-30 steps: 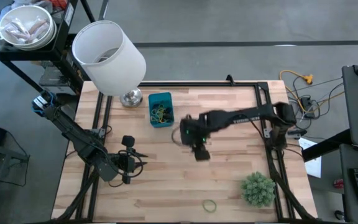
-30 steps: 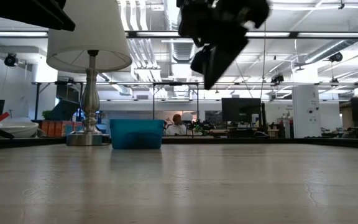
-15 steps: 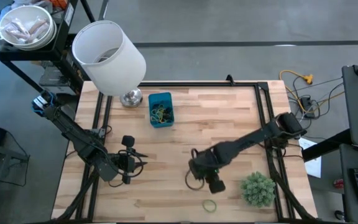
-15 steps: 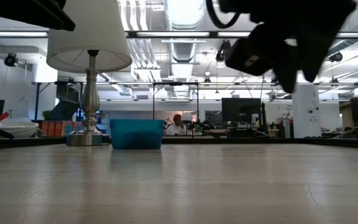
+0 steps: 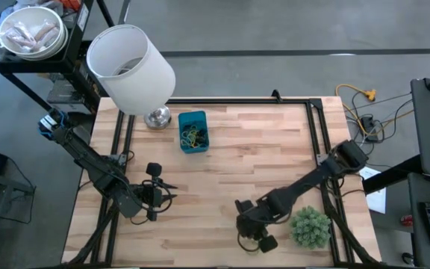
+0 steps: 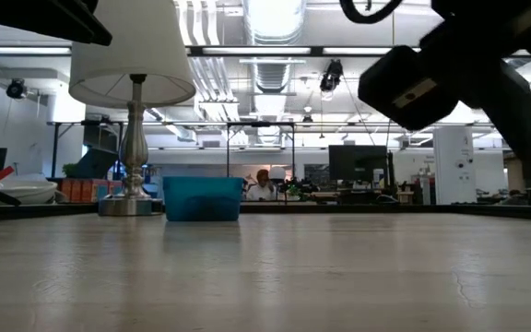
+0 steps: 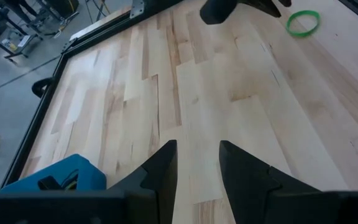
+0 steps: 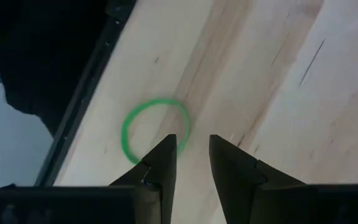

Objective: Pick and place rubber bands into bin
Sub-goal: Put the green rubber band into the blue bin

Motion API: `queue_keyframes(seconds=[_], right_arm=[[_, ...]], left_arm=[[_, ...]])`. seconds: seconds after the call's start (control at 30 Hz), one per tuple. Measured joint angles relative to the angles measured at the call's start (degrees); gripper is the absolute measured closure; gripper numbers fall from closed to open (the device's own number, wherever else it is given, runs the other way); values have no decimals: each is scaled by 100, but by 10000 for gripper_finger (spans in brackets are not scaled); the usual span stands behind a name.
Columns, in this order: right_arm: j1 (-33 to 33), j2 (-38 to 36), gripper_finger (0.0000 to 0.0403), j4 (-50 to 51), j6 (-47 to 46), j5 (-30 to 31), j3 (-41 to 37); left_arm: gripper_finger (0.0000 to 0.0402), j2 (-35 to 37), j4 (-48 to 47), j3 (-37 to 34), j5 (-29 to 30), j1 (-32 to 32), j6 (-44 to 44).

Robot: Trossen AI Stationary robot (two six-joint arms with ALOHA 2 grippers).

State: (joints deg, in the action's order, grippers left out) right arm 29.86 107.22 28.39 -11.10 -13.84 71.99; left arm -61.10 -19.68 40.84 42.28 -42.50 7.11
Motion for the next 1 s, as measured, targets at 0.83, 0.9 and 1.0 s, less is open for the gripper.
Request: queue_keyframes(seconds=[0.83,0.9,1.0], right_arm=[[252,527,315,-1318,-267,239,-584],[255,572,317,-1368,-355,238,-580],[263,621,319,-1406,-490,223,-571]], left_arm=[[297,0,-2,-17,0,0,-1],[297,0,-2,-20,0,2,-2],[297,0,-4,-24,0,0,-2]])
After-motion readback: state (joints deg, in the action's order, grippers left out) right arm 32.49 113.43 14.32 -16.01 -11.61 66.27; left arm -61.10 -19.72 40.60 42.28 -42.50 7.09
